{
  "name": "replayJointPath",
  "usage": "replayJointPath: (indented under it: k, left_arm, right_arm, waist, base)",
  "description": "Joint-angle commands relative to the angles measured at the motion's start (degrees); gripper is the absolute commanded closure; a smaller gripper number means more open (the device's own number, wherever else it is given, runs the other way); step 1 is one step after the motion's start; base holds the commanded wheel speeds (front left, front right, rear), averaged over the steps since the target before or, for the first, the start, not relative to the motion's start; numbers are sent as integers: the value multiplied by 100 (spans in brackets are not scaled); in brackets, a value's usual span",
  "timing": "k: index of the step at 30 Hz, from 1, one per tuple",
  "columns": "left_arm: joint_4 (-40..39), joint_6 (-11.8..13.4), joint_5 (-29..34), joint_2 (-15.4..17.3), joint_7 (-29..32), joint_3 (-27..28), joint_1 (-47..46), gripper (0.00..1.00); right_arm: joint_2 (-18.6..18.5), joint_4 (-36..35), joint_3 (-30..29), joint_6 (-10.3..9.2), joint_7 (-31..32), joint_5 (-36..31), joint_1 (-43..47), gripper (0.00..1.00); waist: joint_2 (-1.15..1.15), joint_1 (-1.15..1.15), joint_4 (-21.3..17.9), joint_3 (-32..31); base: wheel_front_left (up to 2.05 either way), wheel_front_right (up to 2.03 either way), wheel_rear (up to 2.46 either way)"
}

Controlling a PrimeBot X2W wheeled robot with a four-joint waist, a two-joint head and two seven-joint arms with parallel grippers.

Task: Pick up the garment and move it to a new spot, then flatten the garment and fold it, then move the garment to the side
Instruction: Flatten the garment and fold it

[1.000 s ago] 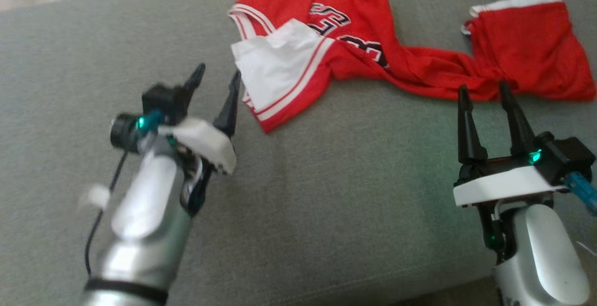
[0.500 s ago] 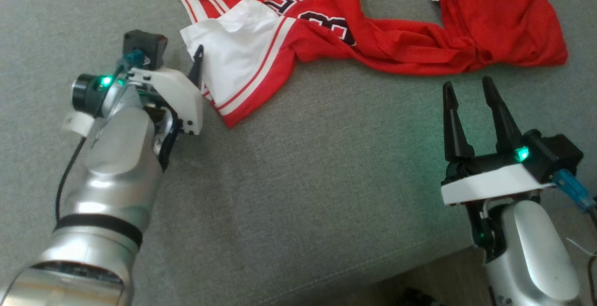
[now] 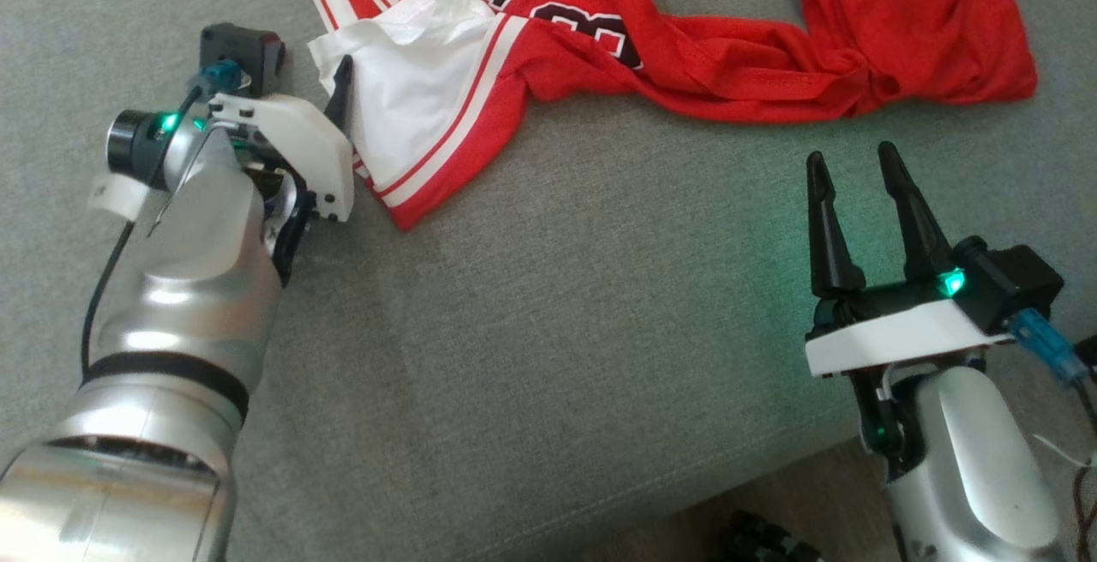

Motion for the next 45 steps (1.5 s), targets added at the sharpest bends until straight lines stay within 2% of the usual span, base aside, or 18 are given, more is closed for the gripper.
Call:
replayJointPath:
  k: [1, 2, 3, 4, 5, 13, 18, 24, 29, 36, 42, 45]
  left_arm:
    - [-99, -10, -21, 120, -52, 50, -223, 0]
    - [-59, -26, -31, 112, -51, 34, -234, 0]
    - [-19, -49, -38, 103, -36, 9, -237, 4]
    - [12, -73, -51, 95, -32, -13, -238, 67]
    - [32, -93, -64, 90, -43, -33, -243, 100]
    - [-361, -156, -263, 112, -317, -11, -163, 100]
    - [-1682, -24, -281, 417, -326, 264, 16, 100]
    - [-3369, -3, -103, 751, -327, 623, 292, 100]
    - [-4331, -135, 202, 1042, -327, 377, 744, 100]
    - [-4823, -188, 362, 1713, -328, -241, 1810, 100]
    - [-4912, -177, 306, 2038, -328, -224, 2612, 100]
    - [-4898, -68, 280, 2131, -328, -126, 3049, 100]
  right_arm:
    - [-5, -156, 121, -5, -59, 31, -155, 0]
    - [-5, -145, 127, -5, -64, 34, -161, 0]
    - [-5, -133, 132, -5, -69, 37, -166, 0]
    - [-5, -121, 133, -5, -74, 41, -171, 0]
    - [-5, -110, 132, -5, -78, 43, -176, 0]
    - [-5, 30, 10, -5, -59, -43, -183, 0]
    - [-5, 28, -12, -5, -14, -95, -201, 0]
    - [-5, 22, -59, -5, 53, -166, -137, 0]
    - [-5, 49, -75, -5, 106, -161, -37, 0]
    - [-5, 92, -72, -5, 169, -112, 165, 0]
    - [-5, 131, -62, -5, 217, -76, 275, 0]
    - [-5, 136, -69, -5, 252, -81, 320, 0]
  waist:
    - [0, 0, -3, 2]
    - [0, 0, -9, 5]
    - [0, 0, -13, 7]
    - [0, 0, -14, 7]
    - [0, 0, -11, 7]
    - [0, 0, 216, -221]
    - [0, 0, 399, -413]
    - [0, 0, 716, -678]
    - [0, 0, 1000, -939]
    - [0, 0, 1302, -1264]
    - [0, 0, 1453, -1422]
    - [0, 0, 1526, -1503]
  base:
    - [0, 0, 0]
    - [0, 0, 0]
    - [0, 0, 0]
    - [0, 0, 0]
    - [0, 0, 0]
    - [0, 0, 0]
    - [0, 0, 0]
    - [0, 0, 0]
    - [0, 0, 0]
    - [0, 0, 0]
    - [0, 0, 0]
    - [0, 0, 0]
